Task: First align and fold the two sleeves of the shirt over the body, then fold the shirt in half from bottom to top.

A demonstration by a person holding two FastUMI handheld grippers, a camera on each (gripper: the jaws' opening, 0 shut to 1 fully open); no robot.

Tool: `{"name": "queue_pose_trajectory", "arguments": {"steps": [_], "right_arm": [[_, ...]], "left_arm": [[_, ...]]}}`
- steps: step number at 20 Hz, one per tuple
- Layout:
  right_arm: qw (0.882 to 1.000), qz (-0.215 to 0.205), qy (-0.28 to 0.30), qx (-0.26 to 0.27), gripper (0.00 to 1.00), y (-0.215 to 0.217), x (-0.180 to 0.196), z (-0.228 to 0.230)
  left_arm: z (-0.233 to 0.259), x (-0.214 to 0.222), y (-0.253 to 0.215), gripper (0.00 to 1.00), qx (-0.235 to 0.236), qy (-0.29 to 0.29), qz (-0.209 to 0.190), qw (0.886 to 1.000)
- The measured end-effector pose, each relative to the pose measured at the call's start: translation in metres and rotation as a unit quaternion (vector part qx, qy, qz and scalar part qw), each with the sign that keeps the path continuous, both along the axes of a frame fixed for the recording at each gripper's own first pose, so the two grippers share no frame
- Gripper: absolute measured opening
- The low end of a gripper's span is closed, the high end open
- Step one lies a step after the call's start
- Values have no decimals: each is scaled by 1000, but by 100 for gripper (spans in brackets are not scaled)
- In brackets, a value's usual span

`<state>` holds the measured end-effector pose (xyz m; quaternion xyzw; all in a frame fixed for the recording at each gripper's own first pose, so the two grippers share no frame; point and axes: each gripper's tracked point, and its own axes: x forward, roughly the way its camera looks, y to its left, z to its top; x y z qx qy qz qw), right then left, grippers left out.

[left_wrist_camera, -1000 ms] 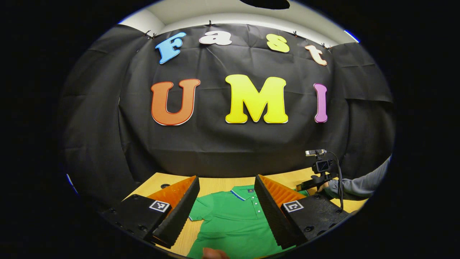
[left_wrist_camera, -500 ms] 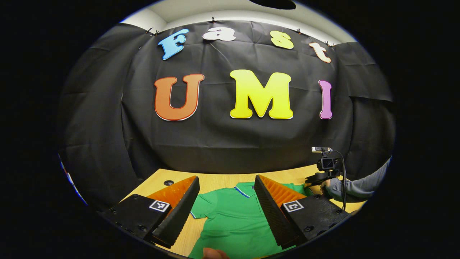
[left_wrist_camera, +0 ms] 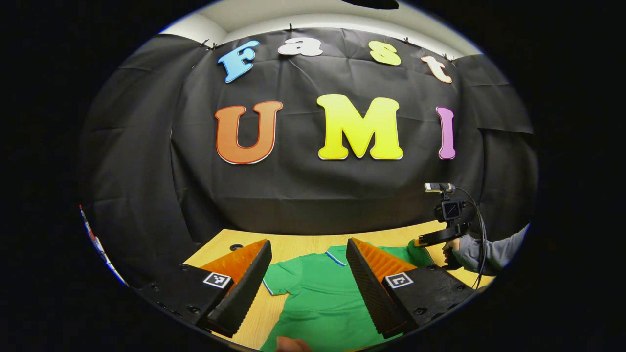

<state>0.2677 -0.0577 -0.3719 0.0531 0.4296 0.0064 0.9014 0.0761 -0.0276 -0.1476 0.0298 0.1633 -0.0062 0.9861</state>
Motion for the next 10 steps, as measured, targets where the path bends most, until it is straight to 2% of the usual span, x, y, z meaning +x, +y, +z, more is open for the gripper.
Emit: {"name": "queue_pose_trajectory", "arguments": {"steps": [5,6,10], "right_arm": [[999,20,-8,42,1,51,-20,14],[999,26,-7,47,3,61,-23,14],[998,48,6,45,1,89,-34,-2]], "left_arm": [[3,-5,1,98,3,-3,3,1000],[4,-6,1,98,4,-4,3,1000],[6,-11,6,98,14,-5,11,1000]]}}
